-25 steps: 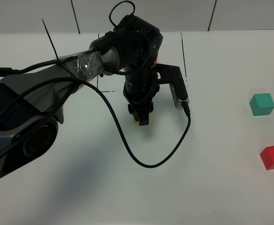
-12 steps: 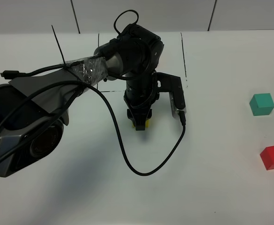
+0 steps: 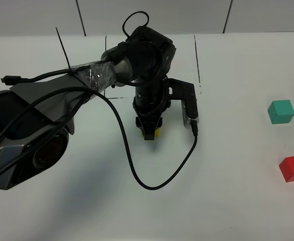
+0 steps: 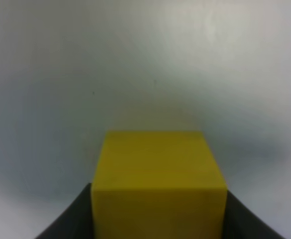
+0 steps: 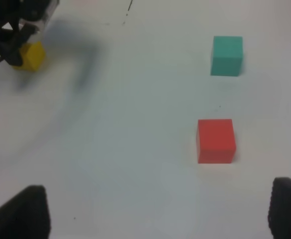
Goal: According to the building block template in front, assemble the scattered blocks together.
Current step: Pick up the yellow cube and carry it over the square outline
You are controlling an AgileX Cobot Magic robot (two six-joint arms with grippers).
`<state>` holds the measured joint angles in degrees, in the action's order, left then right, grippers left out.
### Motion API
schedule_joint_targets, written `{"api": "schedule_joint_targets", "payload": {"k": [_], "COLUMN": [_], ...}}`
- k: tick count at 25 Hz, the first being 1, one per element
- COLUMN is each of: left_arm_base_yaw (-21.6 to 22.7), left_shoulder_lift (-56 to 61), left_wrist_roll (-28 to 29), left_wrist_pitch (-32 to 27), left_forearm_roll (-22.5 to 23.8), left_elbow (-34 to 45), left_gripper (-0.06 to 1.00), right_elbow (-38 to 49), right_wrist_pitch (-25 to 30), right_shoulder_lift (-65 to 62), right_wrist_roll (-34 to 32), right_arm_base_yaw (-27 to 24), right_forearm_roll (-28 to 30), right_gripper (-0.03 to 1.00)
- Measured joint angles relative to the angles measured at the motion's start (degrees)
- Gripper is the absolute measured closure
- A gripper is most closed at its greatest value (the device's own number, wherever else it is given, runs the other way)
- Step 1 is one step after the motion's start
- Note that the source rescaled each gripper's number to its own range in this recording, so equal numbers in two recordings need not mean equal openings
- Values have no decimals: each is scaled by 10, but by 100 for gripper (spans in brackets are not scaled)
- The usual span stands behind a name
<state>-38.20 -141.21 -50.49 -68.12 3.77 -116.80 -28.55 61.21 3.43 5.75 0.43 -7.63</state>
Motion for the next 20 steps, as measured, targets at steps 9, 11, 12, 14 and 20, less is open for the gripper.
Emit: {"api": "schedule_joint_targets", "payload": {"k": [9,11,12,14,20], "left_arm_base_yaw": [0,0,0,0,0], "left_shoulder_lift": [-4,-4,-4,-4,-4], "left_wrist_roll": [0,0,0,0,0], "left_wrist_pitch": [0,0,0,0,0], "left_forearm_roll": [0,0,0,0,0], "left_elbow": [-2,-2,-2,-2,-2], "left_gripper": [93,93,93,93,93], "right_elbow": [0,0,0,0,0], "right_wrist_pitch": [0,0,0,0,0], "right_shoulder_lift": [0,0,0,0,0], "right_wrist_roll": [0,0,0,0,0], "right_arm_base_yaw": [0,0,0,0,0], "right_forearm_roll": [-1,-1,-1,-1,-1], "right_gripper": [-2,-2,-2,-2,-2]}}
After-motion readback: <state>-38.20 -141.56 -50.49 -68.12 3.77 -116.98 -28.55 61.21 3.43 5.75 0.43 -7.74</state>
